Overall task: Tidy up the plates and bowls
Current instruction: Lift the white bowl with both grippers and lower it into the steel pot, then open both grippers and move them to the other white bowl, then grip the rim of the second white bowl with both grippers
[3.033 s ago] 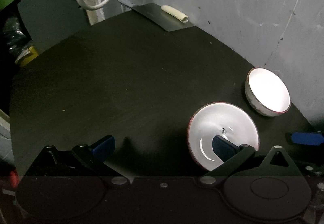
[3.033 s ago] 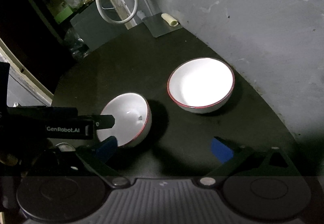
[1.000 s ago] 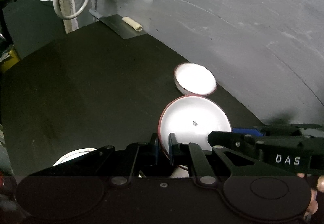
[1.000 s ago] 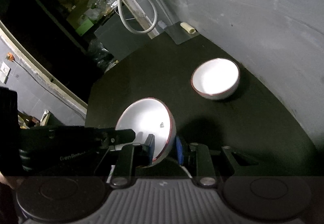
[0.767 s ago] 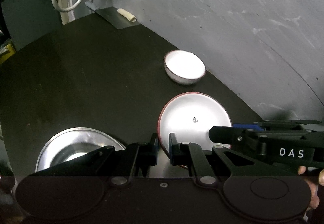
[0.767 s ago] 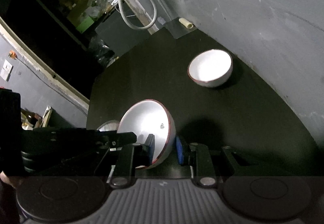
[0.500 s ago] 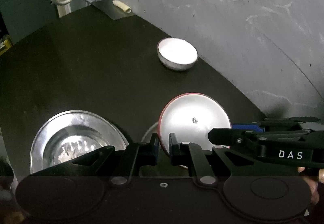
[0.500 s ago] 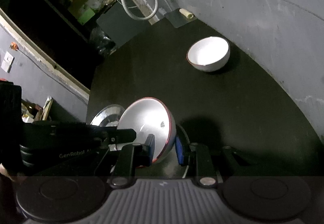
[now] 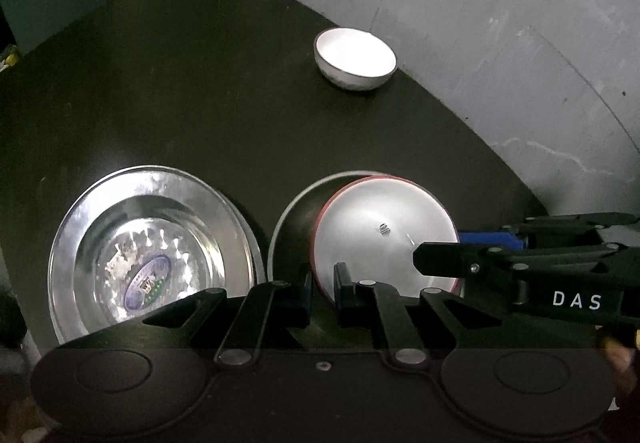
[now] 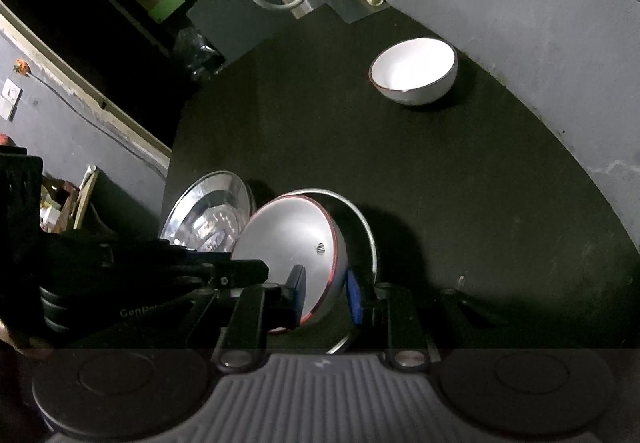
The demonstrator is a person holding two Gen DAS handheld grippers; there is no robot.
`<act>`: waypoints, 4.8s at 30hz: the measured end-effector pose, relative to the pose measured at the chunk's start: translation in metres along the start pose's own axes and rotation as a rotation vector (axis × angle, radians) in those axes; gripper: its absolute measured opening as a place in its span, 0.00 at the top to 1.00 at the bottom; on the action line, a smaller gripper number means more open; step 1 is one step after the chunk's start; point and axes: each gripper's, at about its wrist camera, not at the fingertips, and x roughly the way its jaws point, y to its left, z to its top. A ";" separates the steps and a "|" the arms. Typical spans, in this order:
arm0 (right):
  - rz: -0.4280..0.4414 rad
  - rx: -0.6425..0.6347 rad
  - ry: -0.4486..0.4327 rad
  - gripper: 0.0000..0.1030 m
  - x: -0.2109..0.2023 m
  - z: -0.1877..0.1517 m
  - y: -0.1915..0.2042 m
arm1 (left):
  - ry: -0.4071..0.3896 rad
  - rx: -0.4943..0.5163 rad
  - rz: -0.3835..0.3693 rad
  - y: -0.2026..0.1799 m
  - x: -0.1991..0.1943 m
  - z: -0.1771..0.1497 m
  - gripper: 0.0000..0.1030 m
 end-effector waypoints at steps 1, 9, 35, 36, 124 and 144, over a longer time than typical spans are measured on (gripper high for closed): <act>-0.001 -0.001 0.003 0.74 0.000 0.000 0.001 | 0.004 0.000 0.001 0.000 0.001 0.000 0.89; -0.002 -0.009 0.031 0.74 0.007 0.003 0.003 | 0.032 -0.007 0.009 0.002 0.007 -0.001 0.88; -0.023 -0.044 0.051 0.68 0.008 0.005 0.008 | 0.046 -0.010 0.013 0.000 0.013 0.000 0.86; -0.023 -0.045 0.052 0.68 0.008 0.005 0.009 | 0.046 -0.010 0.013 0.000 0.013 0.000 0.86; -0.190 0.159 -0.237 0.70 0.086 0.121 -0.070 | -0.106 0.071 0.011 -0.007 0.116 0.178 0.78; -0.146 0.157 -0.273 0.76 0.059 0.104 -0.053 | -0.160 0.052 0.024 -0.008 0.074 0.160 0.83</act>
